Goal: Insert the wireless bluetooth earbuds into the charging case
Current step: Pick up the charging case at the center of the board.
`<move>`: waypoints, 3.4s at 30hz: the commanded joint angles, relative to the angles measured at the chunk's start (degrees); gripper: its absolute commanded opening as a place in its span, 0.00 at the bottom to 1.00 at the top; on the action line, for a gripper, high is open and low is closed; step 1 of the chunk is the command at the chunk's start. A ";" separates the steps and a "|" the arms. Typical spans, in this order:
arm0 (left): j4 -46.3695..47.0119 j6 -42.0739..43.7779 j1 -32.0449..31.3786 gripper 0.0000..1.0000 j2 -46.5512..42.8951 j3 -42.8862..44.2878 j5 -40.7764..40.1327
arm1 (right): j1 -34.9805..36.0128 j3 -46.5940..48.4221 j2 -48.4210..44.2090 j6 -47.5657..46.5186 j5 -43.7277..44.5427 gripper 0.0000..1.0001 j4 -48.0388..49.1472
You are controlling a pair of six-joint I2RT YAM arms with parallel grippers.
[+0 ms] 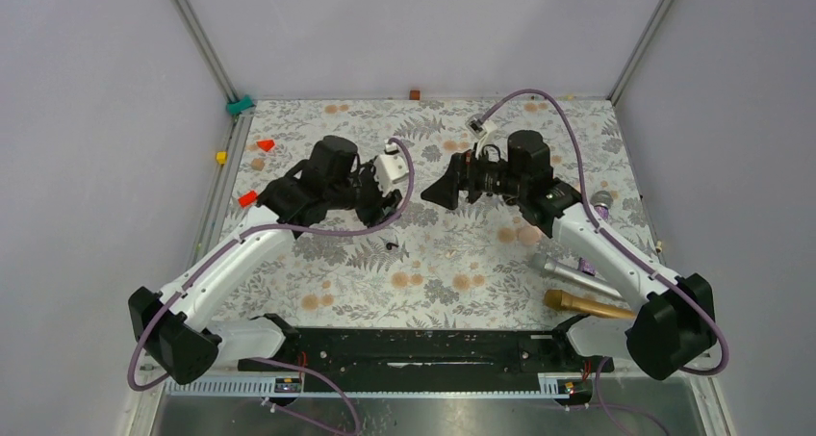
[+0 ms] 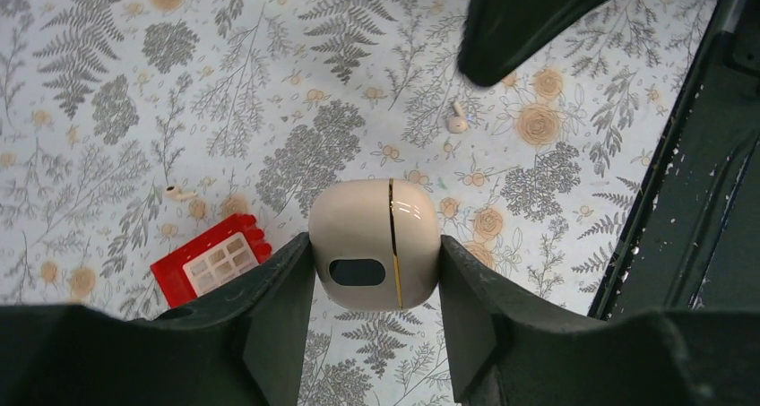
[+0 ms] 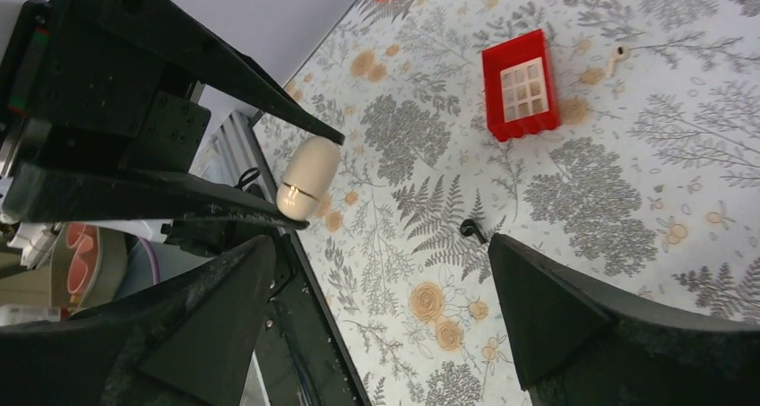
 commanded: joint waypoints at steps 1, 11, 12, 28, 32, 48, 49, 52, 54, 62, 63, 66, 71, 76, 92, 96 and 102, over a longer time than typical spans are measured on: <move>1.84 3.62 -3.38 0.00 -0.06 1.03 -3.12 | 2.81 2.60 0.46 0.53 -1.42 0.97 2.15; 2.15 2.76 -5.21 0.00 1.24 2.27 -4.02 | 4.81 0.35 0.89 6.17 -3.91 0.90 6.54; 2.17 2.77 -5.43 0.00 1.26 2.25 -3.94 | 5.08 0.21 1.00 6.46 -3.98 0.89 6.90; 2.44 2.23 -6.16 0.00 -0.62 1.79 -2.33 | 6.78 -3.38 1.42 7.99 -4.73 0.81 11.96; 2.44 1.88 -6.37 0.00 -0.24 2.23 -1.91 | 6.99 -3.74 1.91 9.60 -6.23 0.79 13.60; 2.35 1.26 -7.12 0.00 0.10 2.64 -1.04 | 7.69 -5.18 1.08 8.25 -6.10 0.77 15.17; 2.35 1.24 -7.17 0.00 0.08 2.64 -0.81 | 7.70 -5.09 1.34 8.08 -5.84 0.77 14.84; 2.34 1.15 -7.17 0.00 -0.32 2.61 -0.75 | 7.72 -4.67 2.18 7.01 -4.75 0.75 13.21; 2.34 1.07 -7.17 0.00 -0.84 2.47 -0.62 | 7.72 -4.42 2.75 6.54 -4.06 0.74 12.34; 2.52 0.67 -7.12 0.00 -1.56 2.33 -1.08 | 7.72 -4.34 3.56 6.86 -4.12 0.71 12.50; 2.78 0.57 -7.16 0.00 -1.76 2.23 -1.28 | 7.79 -4.34 3.75 6.98 -4.00 0.71 12.44; 3.44 0.45 -7.16 0.00 -2.02 1.86 -2.13 | 7.79 -4.19 4.70 8.55 -3.93 0.68 12.64; 3.49 0.54 -7.54 0.00 -1.85 1.76 -2.50 | 7.79 -3.75 6.65 11.97 -4.12 0.64 13.62; 3.49 1.12 -8.62 0.00 -1.09 1.23 -3.84 | 7.76 -4.59 6.26 13.63 -4.51 0.61 15.96; 3.97 1.00 -9.41 0.51 -0.29 1.38 -6.34 | 7.76 -4.48 3.82 10.15 -5.14 0.13 15.03; 4.51 1.86 -9.47 0.98 -2.03 0.04 -6.89 | 7.72 -4.07 3.04 6.33 -5.05 0.13 13.05; 3.26 3.84 -6.78 0.99 -5.74 -1.11 -2.01 | 7.34 -2.52 0.55 -1.97 -6.46 0.05 7.53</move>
